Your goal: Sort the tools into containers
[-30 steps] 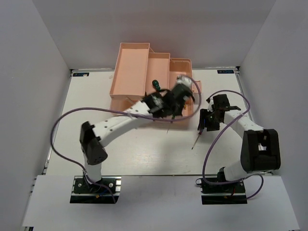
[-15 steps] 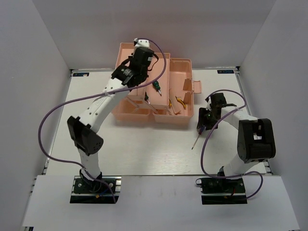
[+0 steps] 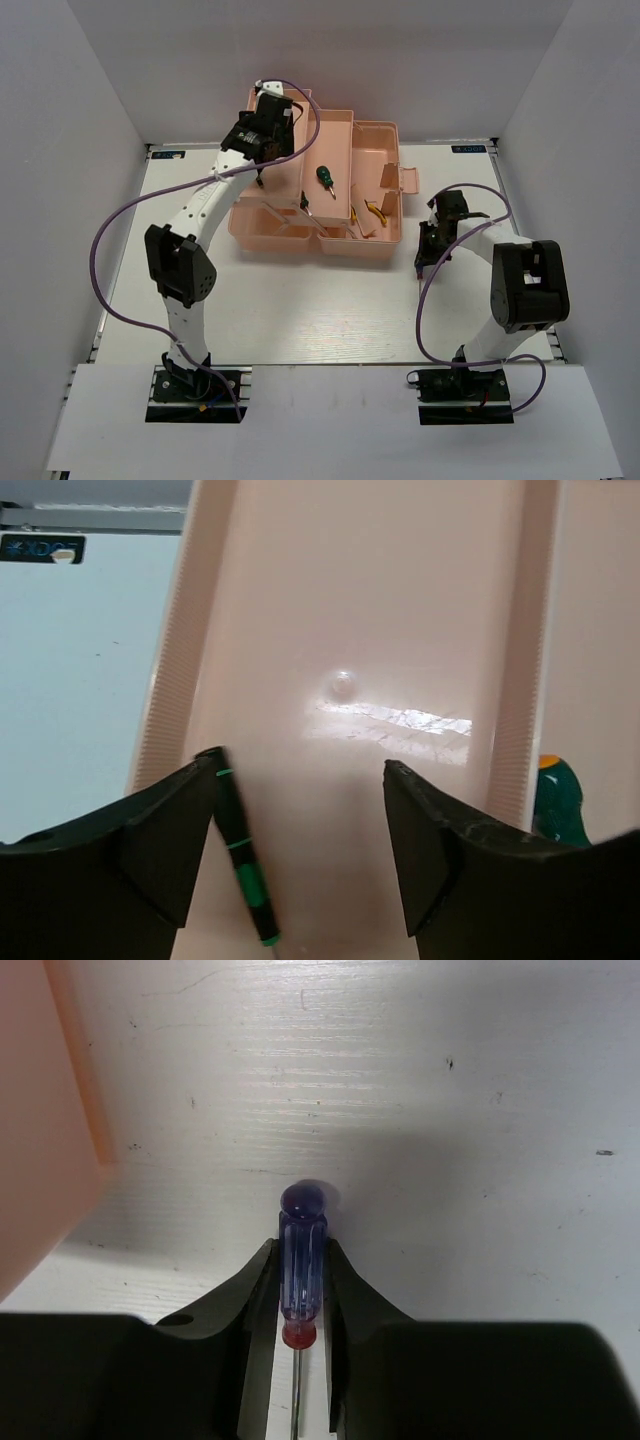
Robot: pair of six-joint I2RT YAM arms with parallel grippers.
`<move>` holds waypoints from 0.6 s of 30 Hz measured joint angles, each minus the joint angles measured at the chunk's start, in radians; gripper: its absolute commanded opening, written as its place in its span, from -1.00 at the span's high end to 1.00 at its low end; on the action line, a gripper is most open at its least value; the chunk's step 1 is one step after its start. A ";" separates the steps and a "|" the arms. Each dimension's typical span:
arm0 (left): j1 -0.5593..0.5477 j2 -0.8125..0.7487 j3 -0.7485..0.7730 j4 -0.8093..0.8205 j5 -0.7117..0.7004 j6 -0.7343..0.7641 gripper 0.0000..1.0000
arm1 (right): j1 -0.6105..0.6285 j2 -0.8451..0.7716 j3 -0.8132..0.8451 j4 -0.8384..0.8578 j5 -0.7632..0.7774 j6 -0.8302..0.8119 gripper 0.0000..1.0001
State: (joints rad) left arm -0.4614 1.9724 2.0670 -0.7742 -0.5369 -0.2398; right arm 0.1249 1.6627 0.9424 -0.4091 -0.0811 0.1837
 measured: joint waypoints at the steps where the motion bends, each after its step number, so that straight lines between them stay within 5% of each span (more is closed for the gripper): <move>1: 0.000 -0.002 -0.005 0.006 0.013 0.000 -0.61 | 0.000 0.000 0.000 0.000 0.001 0.000 0.74; 4: 0.000 -0.010 -0.016 0.012 0.047 0.003 -0.65 | 0.000 -0.001 0.000 0.000 0.004 -0.001 1.00; 9: -0.002 -0.072 -0.035 0.017 0.085 0.003 -0.67 | 0.000 -0.009 0.003 -0.016 0.008 -0.013 1.00; 18: 0.060 -0.652 -0.494 0.025 -0.003 -0.094 -0.83 | 0.000 -0.153 0.301 -0.109 -0.031 -0.175 1.00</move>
State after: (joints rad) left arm -0.4019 1.3201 1.5726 -0.7490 -0.5404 -0.3336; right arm 0.1246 1.5097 1.2438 -0.5182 -0.1123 0.0086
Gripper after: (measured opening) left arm 0.915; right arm 0.249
